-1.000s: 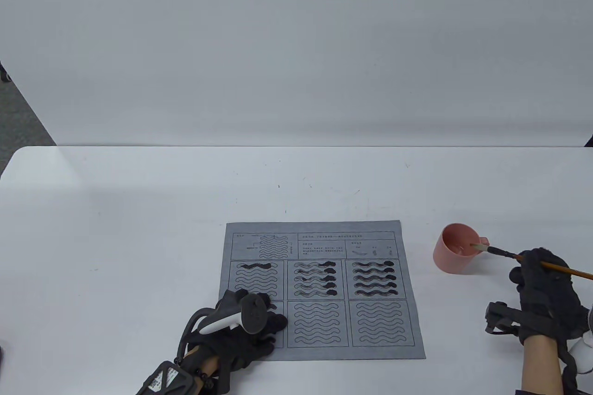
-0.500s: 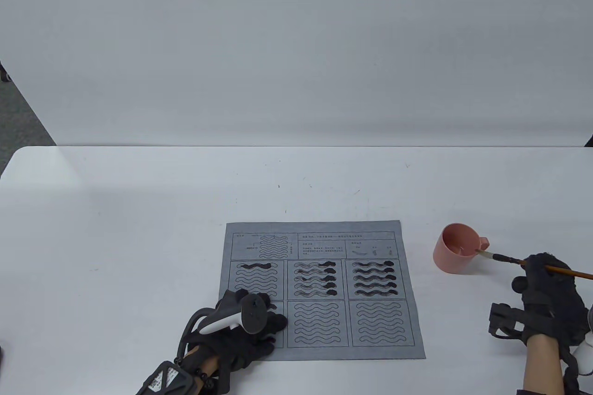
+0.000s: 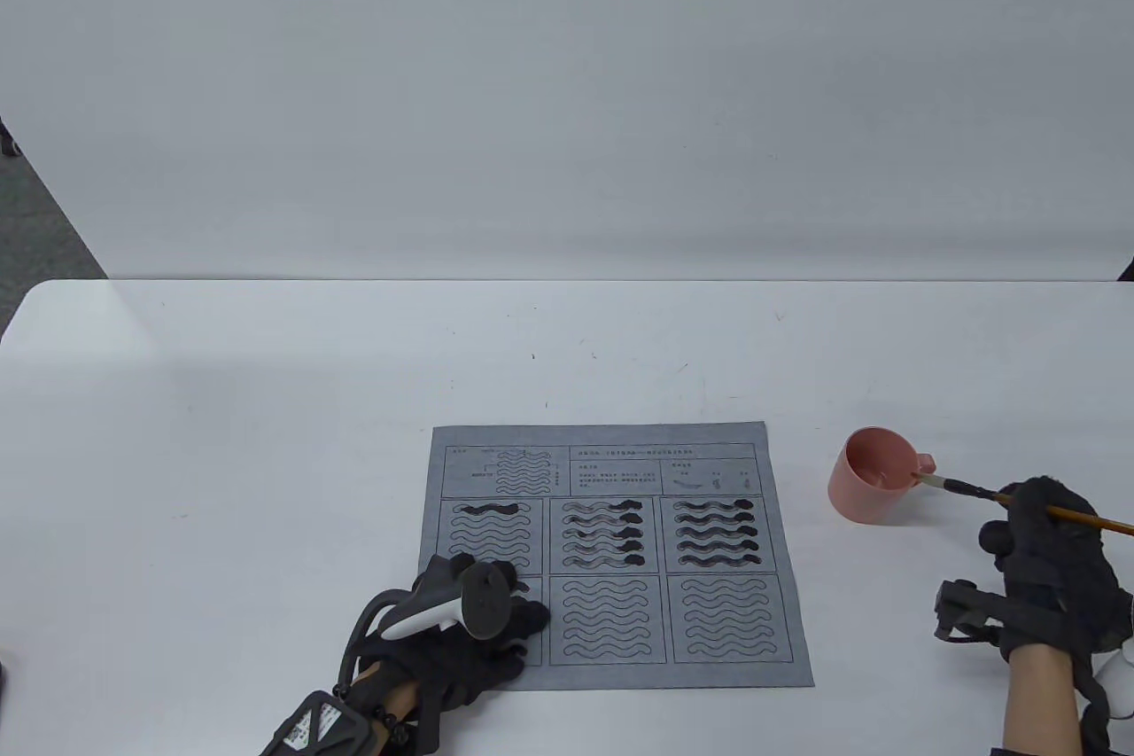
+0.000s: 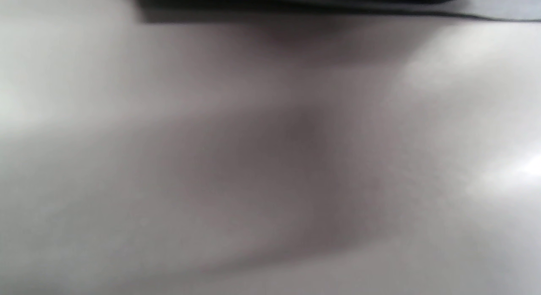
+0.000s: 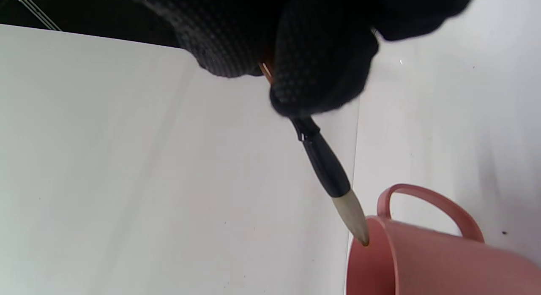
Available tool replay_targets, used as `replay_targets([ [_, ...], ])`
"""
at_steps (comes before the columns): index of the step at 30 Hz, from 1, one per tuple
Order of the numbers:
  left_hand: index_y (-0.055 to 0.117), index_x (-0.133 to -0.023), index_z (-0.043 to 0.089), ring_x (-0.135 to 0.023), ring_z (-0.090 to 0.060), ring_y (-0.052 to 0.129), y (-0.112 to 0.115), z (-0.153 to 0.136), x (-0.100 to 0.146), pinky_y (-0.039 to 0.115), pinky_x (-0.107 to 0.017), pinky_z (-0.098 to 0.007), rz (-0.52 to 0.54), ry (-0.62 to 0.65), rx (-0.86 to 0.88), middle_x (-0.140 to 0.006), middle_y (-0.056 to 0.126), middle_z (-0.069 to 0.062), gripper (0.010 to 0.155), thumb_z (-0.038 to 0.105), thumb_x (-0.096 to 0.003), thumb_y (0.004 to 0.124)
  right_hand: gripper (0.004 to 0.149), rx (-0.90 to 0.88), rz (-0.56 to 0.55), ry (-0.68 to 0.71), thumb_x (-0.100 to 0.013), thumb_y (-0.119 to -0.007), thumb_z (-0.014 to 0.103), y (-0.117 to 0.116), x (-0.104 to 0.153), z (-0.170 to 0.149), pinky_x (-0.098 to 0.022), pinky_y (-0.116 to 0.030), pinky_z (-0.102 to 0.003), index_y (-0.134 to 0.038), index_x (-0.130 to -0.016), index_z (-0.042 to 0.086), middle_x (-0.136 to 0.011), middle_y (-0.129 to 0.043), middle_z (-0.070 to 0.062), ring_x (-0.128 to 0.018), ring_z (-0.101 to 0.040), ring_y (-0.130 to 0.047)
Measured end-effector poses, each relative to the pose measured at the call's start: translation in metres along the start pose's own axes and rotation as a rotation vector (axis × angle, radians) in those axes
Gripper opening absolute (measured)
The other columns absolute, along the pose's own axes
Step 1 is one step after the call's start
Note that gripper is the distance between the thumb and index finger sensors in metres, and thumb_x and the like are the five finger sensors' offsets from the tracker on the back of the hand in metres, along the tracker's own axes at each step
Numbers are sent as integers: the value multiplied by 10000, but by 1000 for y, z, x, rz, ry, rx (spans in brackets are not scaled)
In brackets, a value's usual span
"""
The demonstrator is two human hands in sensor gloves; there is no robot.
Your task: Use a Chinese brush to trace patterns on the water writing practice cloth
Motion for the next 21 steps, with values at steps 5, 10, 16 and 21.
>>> replay_targets([
  [5, 81, -920, 736, -1017, -271, -238, 0, 0, 0, -31, -742, -601, 0, 0, 0, -1072, -218, 221, 646, 628, -471, 532, 348, 37, -7, 4, -531, -801, 225, -1, 0, -1, -280, -826, -416, -746, -858, 122, -867, -877, -177, -375, -205, -991],
  [10, 77, -922, 735, -1017, -272, -239, 0, 0, 0, -31, -742, -602, 0, 0, 0, -1072, -220, 218, 648, 627, -472, 532, 349, 27, -16, -38, -537, -771, 228, 2, -1, -7, -284, -823, -420, -732, -867, 119, -879, -862, -182, -383, -213, -988],
  [16, 78, -923, 732, -1017, -273, -238, 0, 0, 0, -31, -742, -602, -2, 0, 0, -1072, -219, 217, 648, 625, -473, 532, 364, 0, 19, -39, -536, -749, 218, 1, -2, -6, -301, -820, -425, -707, -880, 108, -896, -843, -170, -407, -220, -984],
  [21, 79, -922, 733, -1017, -273, -238, 0, 0, 0, -31, -741, -603, -2, 0, -1, -1073, -218, 217, 648, 625, -472, 532, 365, 0, 35, -30, -535, -744, 212, 0, -2, -5, -312, -818, -433, -700, -883, 110, -905, -835, -163, -423, -230, -983],
])
Point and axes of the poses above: the tracker on the back of each hand, its own z axis roughly to the thumb side, its own x axis roughly from the fingertips to the wrist, y = z × x, the point moved 3 cm from there along -x, roughly from the wrist to the fingertips
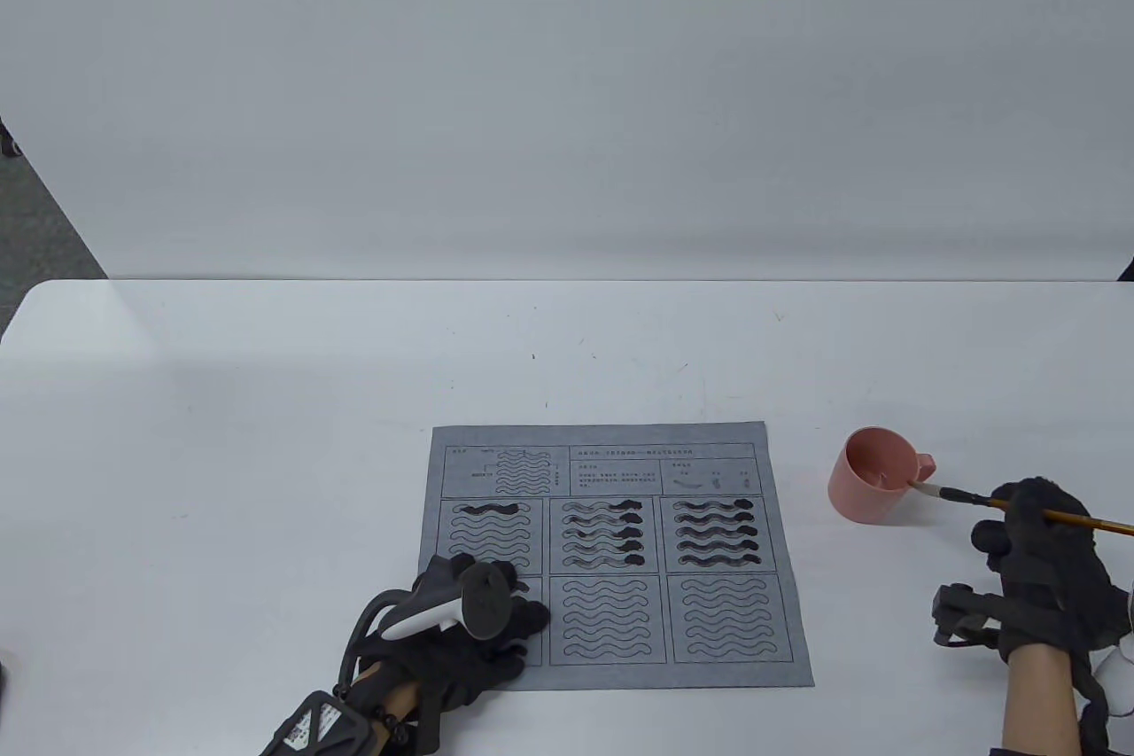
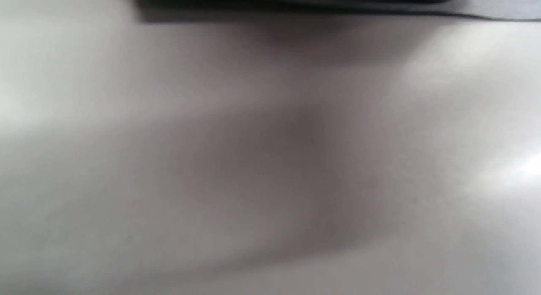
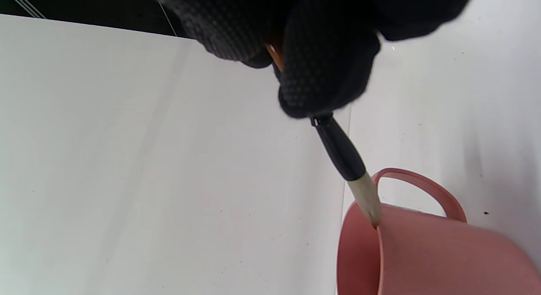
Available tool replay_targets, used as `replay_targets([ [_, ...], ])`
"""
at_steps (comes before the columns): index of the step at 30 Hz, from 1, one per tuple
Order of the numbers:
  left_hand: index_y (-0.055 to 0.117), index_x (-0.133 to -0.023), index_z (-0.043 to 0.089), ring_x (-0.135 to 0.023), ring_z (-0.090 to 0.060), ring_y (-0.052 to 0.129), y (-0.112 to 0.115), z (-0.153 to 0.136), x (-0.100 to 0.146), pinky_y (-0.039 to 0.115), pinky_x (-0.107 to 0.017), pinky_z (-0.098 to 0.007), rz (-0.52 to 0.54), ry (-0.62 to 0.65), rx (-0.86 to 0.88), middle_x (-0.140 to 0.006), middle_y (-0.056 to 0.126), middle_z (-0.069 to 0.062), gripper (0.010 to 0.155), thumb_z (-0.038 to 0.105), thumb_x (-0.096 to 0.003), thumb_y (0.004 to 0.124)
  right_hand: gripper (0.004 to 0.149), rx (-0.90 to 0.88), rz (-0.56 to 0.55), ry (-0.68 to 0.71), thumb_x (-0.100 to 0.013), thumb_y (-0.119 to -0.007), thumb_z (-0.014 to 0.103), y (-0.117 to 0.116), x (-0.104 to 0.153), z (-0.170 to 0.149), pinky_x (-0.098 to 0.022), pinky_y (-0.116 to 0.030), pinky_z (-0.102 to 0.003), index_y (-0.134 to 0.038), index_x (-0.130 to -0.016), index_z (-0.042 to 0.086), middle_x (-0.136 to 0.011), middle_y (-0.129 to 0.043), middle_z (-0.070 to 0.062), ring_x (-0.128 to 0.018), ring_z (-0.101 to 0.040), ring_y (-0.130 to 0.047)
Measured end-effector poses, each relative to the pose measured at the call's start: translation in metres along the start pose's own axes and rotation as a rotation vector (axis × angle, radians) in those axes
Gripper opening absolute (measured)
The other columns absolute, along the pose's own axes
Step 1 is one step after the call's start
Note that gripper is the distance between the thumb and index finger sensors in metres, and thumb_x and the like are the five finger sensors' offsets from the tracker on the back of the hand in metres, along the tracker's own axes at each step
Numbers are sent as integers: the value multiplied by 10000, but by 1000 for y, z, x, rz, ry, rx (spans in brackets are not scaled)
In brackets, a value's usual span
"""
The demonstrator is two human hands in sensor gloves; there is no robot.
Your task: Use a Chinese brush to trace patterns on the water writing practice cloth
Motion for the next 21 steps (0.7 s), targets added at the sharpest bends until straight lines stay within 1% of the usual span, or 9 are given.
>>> replay_targets([
  [6, 75, -922, 732, -1016, -274, -240, 0, 0, 0, -32, -741, -603, 0, 0, 0, -1071, -221, 217, 648, 626, -472, 529, 362, 1, -1, -3, -537, -743, 216, 1, 0, 0, -310, -830, -440, -703, -881, 112, -901, -840, -161, -439, -234, -1001],
  [10, 72, -921, 733, -1015, -273, -241, 0, 0, 0, -32, -741, -603, 0, 0, 0, -1070, -223, 217, 649, 627, -472, 527, 354, -11, -5, 6, -542, -744, 227, 3, 0, 2, -378, -830, -488, -709, -878, 122, -899, -845, -149, -540, -287, -1002],
  [13, 71, -922, 733, -1015, -274, -242, 0, 0, 0, -33, -740, -604, 0, 0, 0, -1070, -224, 215, 649, 626, -473, 527, 356, -43, -8, 42, -539, -742, 222, 2, 3, 8, -414, -827, -505, -707, -877, 116, -895, -845, -154, -571, -290, -996],
  [16, 71, -920, 734, -1015, -273, -243, 0, 0, 0, -34, -740, -603, -2, -1, 0, -1070, -224, 218, 648, 626, -473, 527, 354, -67, 32, 103, -540, -740, 223, -6, 9, 18, -429, -823, -518, -705, -877, 119, -900, -841, -150, -582, -289, -995],
  [21, 77, -923, 731, -1015, -277, -239, 0, 0, 0, -31, -740, -606, -3, 0, 3, -1072, -220, 214, 648, 621, -475, 533, 358, -77, 145, 221, -549, -745, 222, -29, 24, 38, -438, -820, -533, -699, -888, 116, -913, -838, -147, -602, -296, -995],
])
Point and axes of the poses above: the tracker on the back of each hand, its own z axis roughly to the thumb side, its own x axis roughly from the fingertips to the wrist, y = z × x, the point moved 3 cm from there along -x, roughly from the wrist to the fingertips
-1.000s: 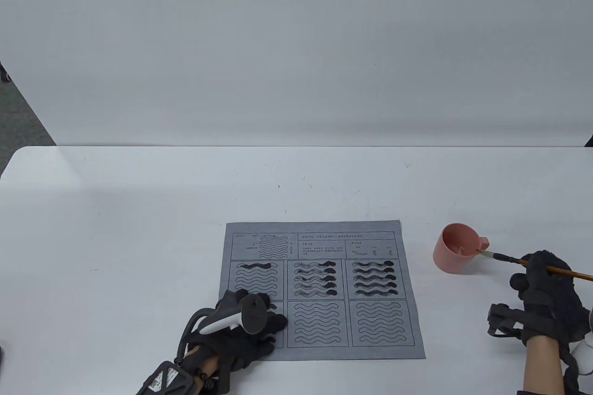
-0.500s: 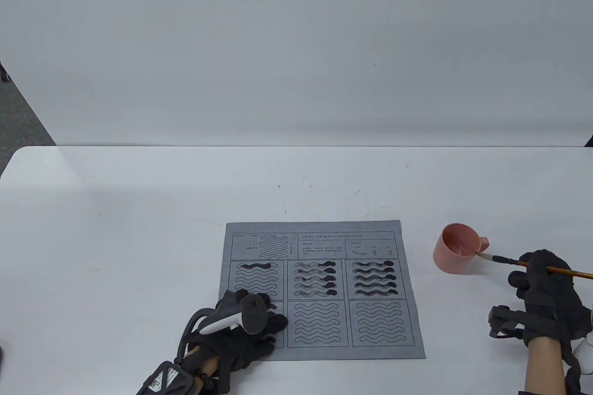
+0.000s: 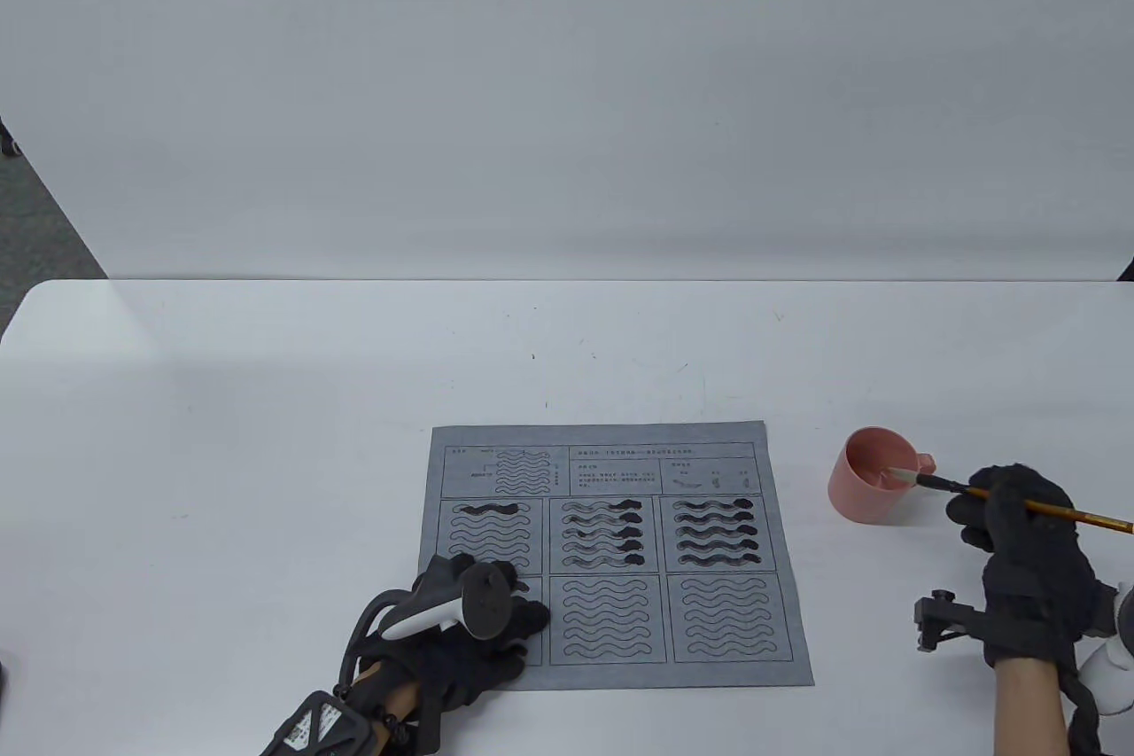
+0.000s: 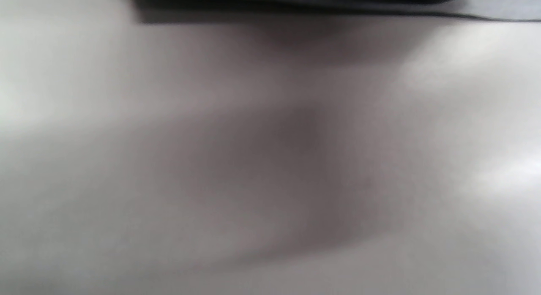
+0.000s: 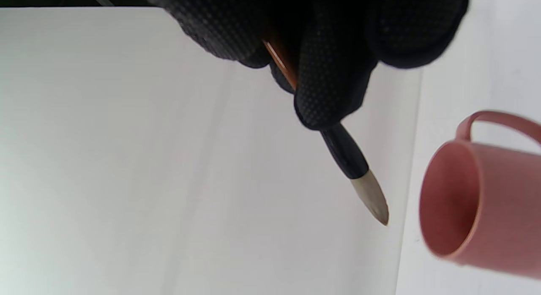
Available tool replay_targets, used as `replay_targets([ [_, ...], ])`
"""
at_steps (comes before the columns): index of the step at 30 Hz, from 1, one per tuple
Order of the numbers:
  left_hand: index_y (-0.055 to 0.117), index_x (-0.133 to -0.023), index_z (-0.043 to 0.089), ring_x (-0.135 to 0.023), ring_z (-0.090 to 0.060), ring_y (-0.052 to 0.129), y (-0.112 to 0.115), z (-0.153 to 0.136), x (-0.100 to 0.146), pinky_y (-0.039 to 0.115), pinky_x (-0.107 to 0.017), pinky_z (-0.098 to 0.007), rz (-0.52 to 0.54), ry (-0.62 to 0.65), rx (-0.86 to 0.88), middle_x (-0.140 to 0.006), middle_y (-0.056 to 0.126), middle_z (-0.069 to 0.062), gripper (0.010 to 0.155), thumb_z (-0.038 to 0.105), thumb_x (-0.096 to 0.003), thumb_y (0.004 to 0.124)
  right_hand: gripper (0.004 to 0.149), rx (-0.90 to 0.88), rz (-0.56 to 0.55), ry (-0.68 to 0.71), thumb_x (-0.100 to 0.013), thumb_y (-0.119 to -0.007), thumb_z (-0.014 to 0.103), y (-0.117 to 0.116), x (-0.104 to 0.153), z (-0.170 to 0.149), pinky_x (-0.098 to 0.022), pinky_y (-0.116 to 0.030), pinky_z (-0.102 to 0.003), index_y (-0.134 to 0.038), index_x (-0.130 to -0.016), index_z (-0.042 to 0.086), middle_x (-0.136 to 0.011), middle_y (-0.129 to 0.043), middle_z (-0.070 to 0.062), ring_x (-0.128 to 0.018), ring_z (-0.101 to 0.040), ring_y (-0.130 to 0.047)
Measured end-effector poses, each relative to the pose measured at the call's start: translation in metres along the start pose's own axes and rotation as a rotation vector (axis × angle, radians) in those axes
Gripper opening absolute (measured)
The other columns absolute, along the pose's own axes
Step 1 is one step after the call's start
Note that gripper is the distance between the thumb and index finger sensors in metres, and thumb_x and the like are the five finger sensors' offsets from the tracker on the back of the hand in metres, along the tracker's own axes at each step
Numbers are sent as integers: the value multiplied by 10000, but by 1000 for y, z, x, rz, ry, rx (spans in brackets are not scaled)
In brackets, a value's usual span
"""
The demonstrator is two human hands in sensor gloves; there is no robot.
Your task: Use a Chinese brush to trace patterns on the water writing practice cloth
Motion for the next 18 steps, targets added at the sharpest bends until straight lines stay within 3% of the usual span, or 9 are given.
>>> replay_targets([
  [3, 80, -930, 724, -1019, -284, -235, 0, 1, 0, -26, -742, -611, 1, 3, 0, -1077, -217, 206, 650, 616, -480, 537, 385, -16, 63, 61, -550, -758, 205, -23, 9, 13, -426, -836, -542, -672, -896, 60, -897, -836, -187, -595, -294, -1003],
  [7, 61, -943, 702, -1022, -327, -219, 0, 7, 2, 0, -746, -633, -7, -4, -29, -1084, -221, 170, 672, 620, -481, 542, 390, -18, 280, 86, -544, -782, 198, -71, 27, 23, -429, -850, -550, -676, -889, 50, -894, -845, -197, -600, -285, -1021],
  [13, 7, -954, 670, -1001, -373, -230, 4, 23, 2, 2, -739, -639, -23, 12, -63, -1076, -253, 122, 709, 632, -478, 531, 389, 161, 546, 191, -541, -784, 214, -148, 77, 23, -412, -877, -539, -707, -883, 44, -872, -880, -214, -588, -277, -1049],
  [18, 1, -948, 675, -991, -363, -245, 5, 27, -1, -12, -733, -633, -29, 20, -59, -1066, -264, 132, 706, 634, -475, 524, 386, 210, 675, 288, -547, -751, 237, -186, 109, 26, -404, -889, -503, -708, -886, 58, -878, -877, -209, -593, -267, -1040],
])
Point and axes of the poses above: the tracker on the back of each hand, its own z axis roughly to the thumb side, its own x axis roughly from the fingertips to the wrist, y = z × x, the point moved 3 cm from there along -x, roughly from the wrist to the fingertips
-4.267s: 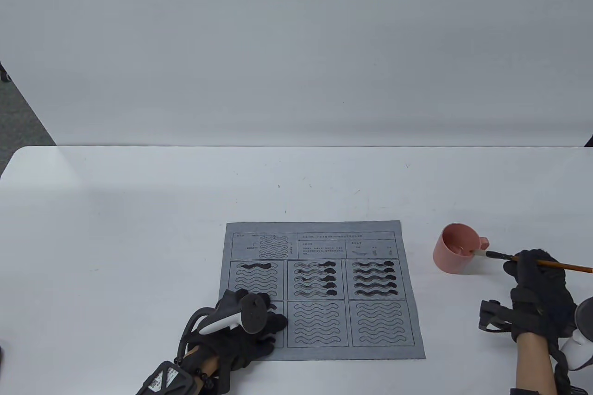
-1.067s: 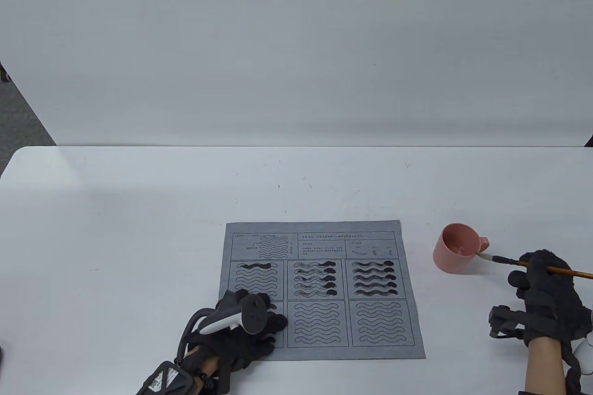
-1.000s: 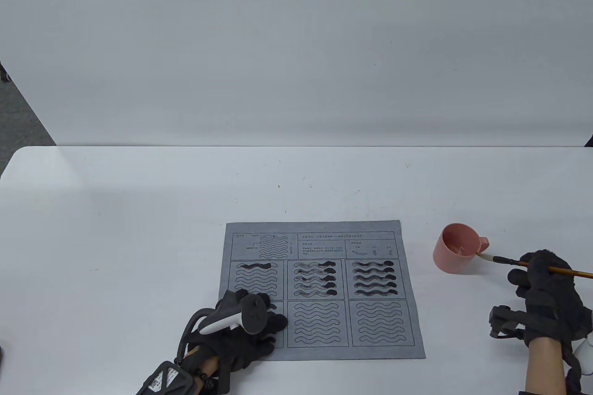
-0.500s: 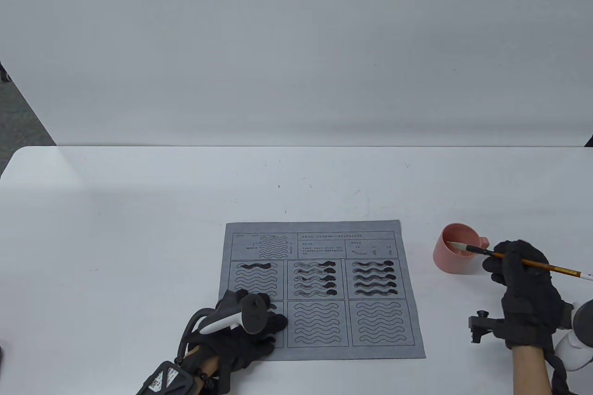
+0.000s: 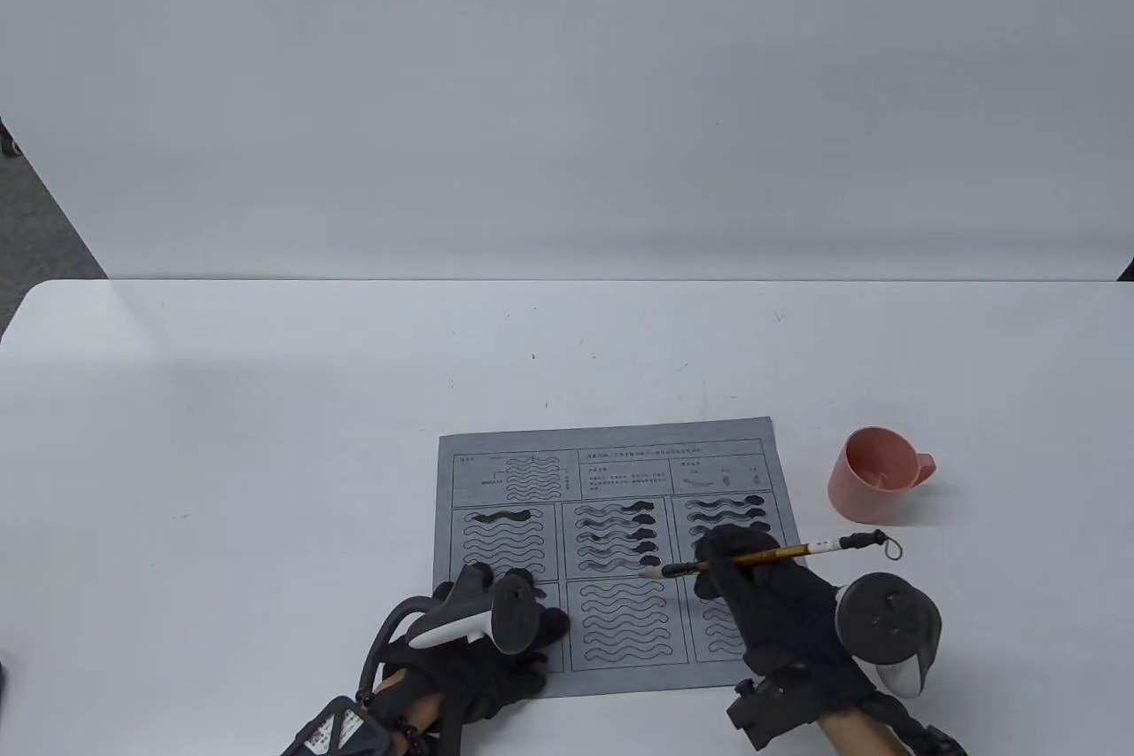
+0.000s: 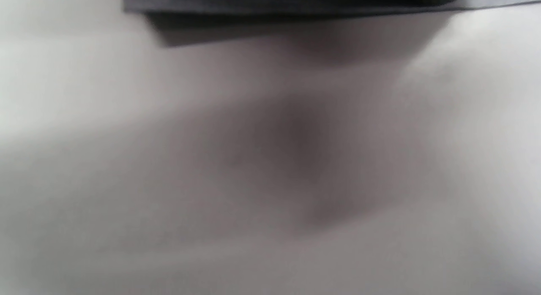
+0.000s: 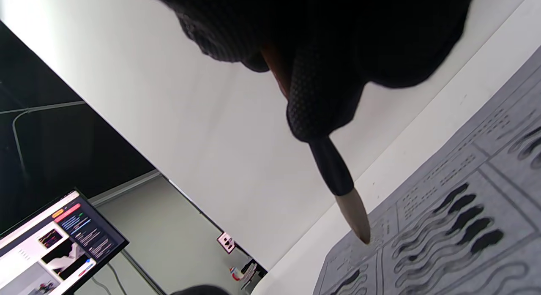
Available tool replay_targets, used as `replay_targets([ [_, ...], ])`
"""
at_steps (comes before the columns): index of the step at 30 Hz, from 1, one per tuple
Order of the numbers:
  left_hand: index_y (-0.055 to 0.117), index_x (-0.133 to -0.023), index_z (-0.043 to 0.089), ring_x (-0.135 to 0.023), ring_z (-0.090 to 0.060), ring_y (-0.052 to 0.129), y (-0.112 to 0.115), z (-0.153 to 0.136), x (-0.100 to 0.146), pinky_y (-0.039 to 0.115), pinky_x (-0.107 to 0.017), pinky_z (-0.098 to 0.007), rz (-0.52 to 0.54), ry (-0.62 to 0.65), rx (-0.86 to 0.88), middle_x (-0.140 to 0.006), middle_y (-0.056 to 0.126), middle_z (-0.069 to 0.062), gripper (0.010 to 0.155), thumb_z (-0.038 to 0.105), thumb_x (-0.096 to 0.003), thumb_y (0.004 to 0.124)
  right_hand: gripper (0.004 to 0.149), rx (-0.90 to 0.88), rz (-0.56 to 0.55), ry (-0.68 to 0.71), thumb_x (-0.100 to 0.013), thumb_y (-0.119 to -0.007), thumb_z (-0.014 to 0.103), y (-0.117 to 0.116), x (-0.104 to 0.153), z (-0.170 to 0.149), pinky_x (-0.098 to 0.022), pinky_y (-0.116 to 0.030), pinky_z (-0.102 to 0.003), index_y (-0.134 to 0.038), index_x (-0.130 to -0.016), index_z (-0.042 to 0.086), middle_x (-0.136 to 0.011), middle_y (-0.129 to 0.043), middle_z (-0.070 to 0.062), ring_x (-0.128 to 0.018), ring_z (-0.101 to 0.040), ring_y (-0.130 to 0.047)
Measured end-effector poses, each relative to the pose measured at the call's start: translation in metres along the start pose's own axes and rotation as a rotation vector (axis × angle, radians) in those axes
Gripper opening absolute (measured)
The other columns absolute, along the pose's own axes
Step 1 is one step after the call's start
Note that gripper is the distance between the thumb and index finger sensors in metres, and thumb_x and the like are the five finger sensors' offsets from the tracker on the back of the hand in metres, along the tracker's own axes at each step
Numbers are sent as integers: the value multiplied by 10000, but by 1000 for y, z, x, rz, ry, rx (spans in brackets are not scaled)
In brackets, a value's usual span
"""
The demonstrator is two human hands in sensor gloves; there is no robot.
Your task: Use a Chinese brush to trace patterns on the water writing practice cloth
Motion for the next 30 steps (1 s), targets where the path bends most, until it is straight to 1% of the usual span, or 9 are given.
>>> replay_targets([
  [3, -1, -942, 684, -978, -345, -264, 1, -2, -1, -37, -724, -620, -10, 6, 21, -1053, -275, 147, 705, 639, -473, 524, 387, -24, 19, 52, -542, -756, 255, -18, -5, 8, -443, -888, -502, -719, -880, 70, -873, -886, -202, -603, -249, -1051],
  [9, 4, -942, 690, -972, -328, -278, 2, -3, -1, -59, -717, -607, -5, 18, 32, -1050, -278, 161, 703, 640, -472, 524, 382, 10, -24, 5, -543, -744, 251, -43, -18, 21, -458, -881, -516, -715, -876, 66, -873, -877, -206, -604, -252, -1046],
  [11, 3, -941, 691, -969, -324, -284, 2, -4, -1, -68, -713, -604, -4, 23, 38, -1047, -281, 166, 704, 641, -470, 523, 398, 47, -66, 4, -544, -680, 273, -49, -20, 25, -452, -880, -515, -709, -879, 60, -872, -872, -216, -600, -252, -1043],
  [13, 3, -942, 691, -969, -325, -284, 3, -4, -1, -67, -714, -604, -3, 24, 36, -1048, -280, 165, 703, 641, -471, 522, 417, 84, -74, 17, -541, -640, 289, -53, -18, 24, -448, -880, -514, -706, -882, 58, -870, -873, -217, -597, -251, -1043],
  [15, 2, -942, 690, -968, -326, -284, 3, -4, -1, -67, -713, -605, -4, 25, 35, -1047, -281, 163, 703, 640, -471, 522, 429, 136, -81, 58, -539, -616, 305, -55, -13, 19, -441, -885, -506, -709, -879, 60, -861, -882, -211, -586, -243, -1048],
  [18, 0, -938, 693, -958, -321, -295, 3, -5, -1, -79, -706, -601, -13, 29, 41, -1040, -287, 168, 704, 640, -470, 523, 427, 154, -23, 99, -537, -616, 308, -56, -5, 9, -441, -886, -500, -707, -878, 67, -862, -882, -207, -588, -237, -1049],
  [24, 42, -945, 709, -966, -299, -288, 2, -8, -3, -89, -706, -583, 9, 66, 52, -1052, -261, 193, 695, 639, -467, 543, 425, 161, -15, 53, -540, -624, 305, -53, -6, -7, -433, -885, -505, -710, -875, 57, -857, -884, -216, -582, -243, -1052],
  [27, 34, -938, 714, -952, -284, -310, 3, -9, -4, -114, -696, -574, -7, 68, 68, -1038, -279, 202, 695, 638, -469, 541, 425, 121, -9, 20, -543, -630, 304, -56, -7, -11, -432, -885, -506, -711, -876, 53, -856, -886, -220, -582, -247, -1054],
  [30, 31, -936, 712, -955, -285, -307, 3, -9, -4, -109, -699, -576, -5, 63, 60, -1039, -275, 204, 696, 640, -466, 538, 424, 119, 22, 28, -545, -632, 304, -62, -6, -10, -435, -882, -509, -711, -877, 53, -859, -883, -222, -587, -251, -1052],
])
Point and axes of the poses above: the tracker on the back of each hand, its own z axis roughly to the thumb side, its own x axis roughly from the fingertips to the wrist, y = z × x, the point moved 3 cm from there along -x, roughly from the wrist to the fingertips
